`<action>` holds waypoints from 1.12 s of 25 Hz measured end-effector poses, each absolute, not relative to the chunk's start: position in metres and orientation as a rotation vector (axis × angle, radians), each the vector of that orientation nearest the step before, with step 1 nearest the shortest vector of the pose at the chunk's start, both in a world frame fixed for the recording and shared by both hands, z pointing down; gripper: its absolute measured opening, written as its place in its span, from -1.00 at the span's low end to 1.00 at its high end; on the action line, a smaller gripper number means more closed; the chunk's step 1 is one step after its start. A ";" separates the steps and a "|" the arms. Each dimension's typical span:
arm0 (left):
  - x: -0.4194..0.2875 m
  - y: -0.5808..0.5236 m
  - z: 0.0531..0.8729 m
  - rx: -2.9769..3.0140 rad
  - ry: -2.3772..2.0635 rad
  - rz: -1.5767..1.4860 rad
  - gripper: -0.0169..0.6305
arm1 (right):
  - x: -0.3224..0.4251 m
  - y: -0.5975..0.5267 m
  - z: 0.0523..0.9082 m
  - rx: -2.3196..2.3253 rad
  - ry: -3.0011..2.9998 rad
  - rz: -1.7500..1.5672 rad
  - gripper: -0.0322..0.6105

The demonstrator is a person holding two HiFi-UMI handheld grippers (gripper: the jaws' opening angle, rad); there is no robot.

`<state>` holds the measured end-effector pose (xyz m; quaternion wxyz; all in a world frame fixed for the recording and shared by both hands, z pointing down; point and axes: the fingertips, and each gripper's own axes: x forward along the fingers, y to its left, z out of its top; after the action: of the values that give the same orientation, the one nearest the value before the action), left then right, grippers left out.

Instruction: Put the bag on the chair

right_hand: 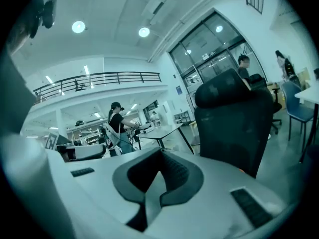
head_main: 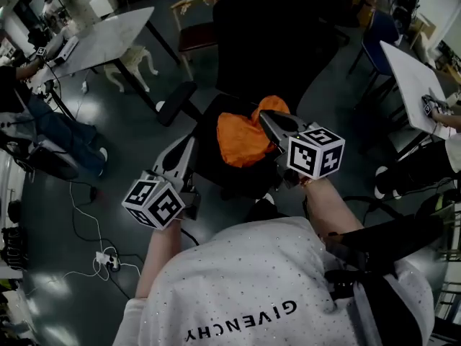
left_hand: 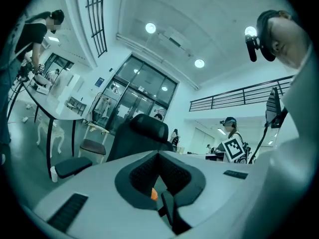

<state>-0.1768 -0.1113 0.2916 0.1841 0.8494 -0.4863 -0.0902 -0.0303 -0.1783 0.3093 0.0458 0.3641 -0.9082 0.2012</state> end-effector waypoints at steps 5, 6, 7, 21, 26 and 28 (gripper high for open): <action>-0.181 -0.080 0.279 2.483 -1.372 -0.215 -0.94 | -0.019 -0.154 0.294 1.156 -2.770 0.586 -0.89; -0.185 -0.074 0.280 2.482 -1.382 -0.197 -0.95 | -0.018 -0.147 0.295 1.166 -2.755 0.576 -0.89; -0.187 -0.070 0.281 2.477 -1.387 -0.189 -0.95 | -0.014 -0.142 0.296 1.180 -2.737 0.560 -0.89; -0.164 -0.050 0.296 2.447 -1.332 -0.153 -0.95 | 0.043 -0.106 0.313 1.287 -2.581 0.603 -0.89; -0.167 -0.051 0.295 2.434 -1.353 -0.161 -0.95 | 0.049 -0.103 0.320 1.305 -2.558 0.620 -0.89; -0.169 -0.050 0.297 2.444 -1.365 -0.151 -0.94 | 0.046 -0.103 0.325 1.300 -2.562 0.625 -0.89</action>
<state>-0.1694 -0.0505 0.2973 0.1684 0.8593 -0.4800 -0.0529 0.0464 -0.1033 0.3253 0.1005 0.4400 -0.8670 0.2114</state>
